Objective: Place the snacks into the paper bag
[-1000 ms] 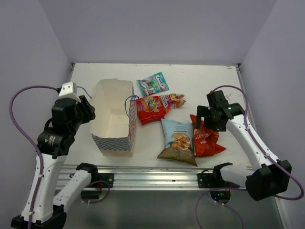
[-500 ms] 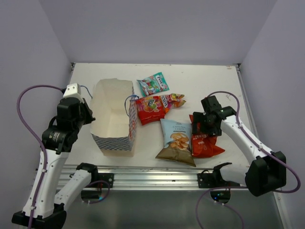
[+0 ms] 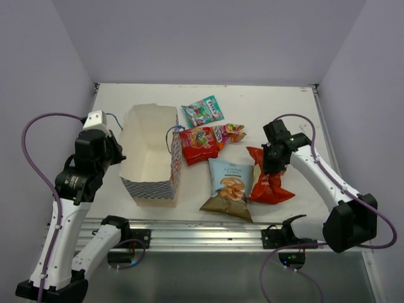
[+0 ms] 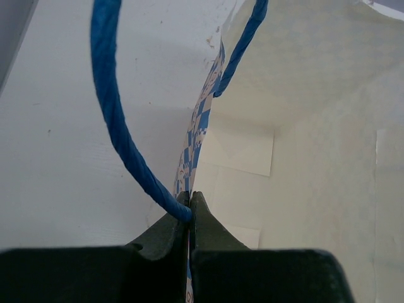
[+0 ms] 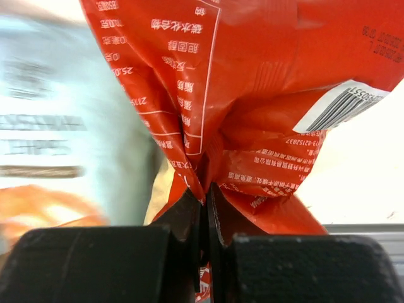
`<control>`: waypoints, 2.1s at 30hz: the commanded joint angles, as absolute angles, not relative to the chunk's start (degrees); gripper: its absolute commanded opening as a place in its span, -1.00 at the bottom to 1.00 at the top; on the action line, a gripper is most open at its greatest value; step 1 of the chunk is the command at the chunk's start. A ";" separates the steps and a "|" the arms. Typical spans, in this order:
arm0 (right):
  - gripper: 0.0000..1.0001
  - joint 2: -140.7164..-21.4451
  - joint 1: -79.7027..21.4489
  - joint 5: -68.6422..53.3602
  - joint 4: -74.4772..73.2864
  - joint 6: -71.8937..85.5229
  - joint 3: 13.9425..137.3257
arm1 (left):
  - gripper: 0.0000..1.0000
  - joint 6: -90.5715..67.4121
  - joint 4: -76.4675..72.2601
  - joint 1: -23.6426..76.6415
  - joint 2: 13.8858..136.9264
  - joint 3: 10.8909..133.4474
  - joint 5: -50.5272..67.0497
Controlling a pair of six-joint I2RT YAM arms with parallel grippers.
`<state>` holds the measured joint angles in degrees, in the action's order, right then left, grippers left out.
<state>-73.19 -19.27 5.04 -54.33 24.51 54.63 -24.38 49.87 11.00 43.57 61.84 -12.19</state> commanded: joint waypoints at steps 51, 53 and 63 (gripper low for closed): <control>0.98 -74.73 -52.91 14.18 -42.53 26.10 91.39 | -1.00 -23.38 47.02 11.07 41.48 60.82 -11.95; 0.98 -69.28 -53.00 18.79 -46.55 28.37 84.41 | -1.00 -23.20 47.20 11.07 41.57 60.82 -11.69; 0.98 -67.14 -52.91 15.56 -43.77 34.19 52.23 | -1.00 -21.97 48.16 11.07 41.75 61.61 -10.99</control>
